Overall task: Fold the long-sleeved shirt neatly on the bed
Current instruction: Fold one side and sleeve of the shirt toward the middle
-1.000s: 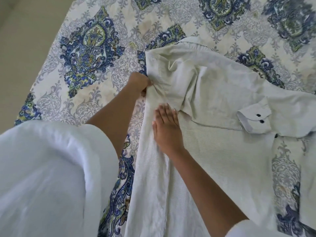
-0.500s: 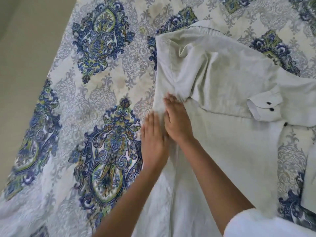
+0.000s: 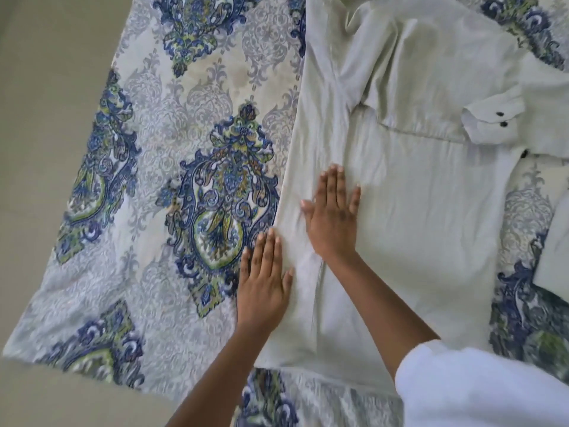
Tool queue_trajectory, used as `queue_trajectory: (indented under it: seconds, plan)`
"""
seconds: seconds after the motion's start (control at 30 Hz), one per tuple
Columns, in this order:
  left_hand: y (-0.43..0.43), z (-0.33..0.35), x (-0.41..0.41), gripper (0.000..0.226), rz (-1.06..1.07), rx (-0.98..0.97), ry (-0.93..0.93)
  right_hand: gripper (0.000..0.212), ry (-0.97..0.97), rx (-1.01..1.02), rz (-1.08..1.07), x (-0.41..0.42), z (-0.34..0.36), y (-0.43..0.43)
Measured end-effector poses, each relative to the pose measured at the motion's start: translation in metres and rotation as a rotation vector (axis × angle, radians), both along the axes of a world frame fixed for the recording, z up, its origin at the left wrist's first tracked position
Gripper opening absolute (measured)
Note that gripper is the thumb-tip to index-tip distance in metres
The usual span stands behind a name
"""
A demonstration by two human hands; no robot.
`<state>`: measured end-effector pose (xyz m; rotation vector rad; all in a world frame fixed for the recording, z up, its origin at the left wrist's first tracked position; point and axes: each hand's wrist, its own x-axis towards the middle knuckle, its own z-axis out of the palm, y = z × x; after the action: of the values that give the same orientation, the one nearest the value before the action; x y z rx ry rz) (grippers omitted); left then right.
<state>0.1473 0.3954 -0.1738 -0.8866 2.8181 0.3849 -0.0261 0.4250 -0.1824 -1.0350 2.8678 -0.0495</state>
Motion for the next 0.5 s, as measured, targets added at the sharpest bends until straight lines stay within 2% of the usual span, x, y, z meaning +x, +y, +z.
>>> queue_trajectory:
  seconds: [0.1, 0.2, 0.3, 0.4, 0.5]
  plan:
    - [0.014, 0.001, 0.047, 0.058, -0.145, 0.038, -0.031, 0.061, -0.033, 0.027, 0.113, 0.046, 0.001, 0.029]
    - [0.023, 0.006, 0.091, 0.058, -0.194, 0.046, -0.05, 0.06, -0.042, 0.058, 0.072, 0.081, 0.006, 0.065]
    - [0.026, 0.016, 0.096, 0.061, -0.197, 0.036, -0.061, 0.062, -0.069, 0.061, 0.077, 0.108, 0.016, 0.084]
    - [0.029, 0.022, 0.095, 0.061, -0.337, 0.053, -0.107, 0.061, -0.186, 0.092, 0.171, 0.144, 0.018, 0.107]
    - [0.027, 0.032, 0.101, 0.057, -0.368, 0.017, -0.104, 0.059, -0.237, 0.143, 0.185, 0.157, 0.025, 0.127]
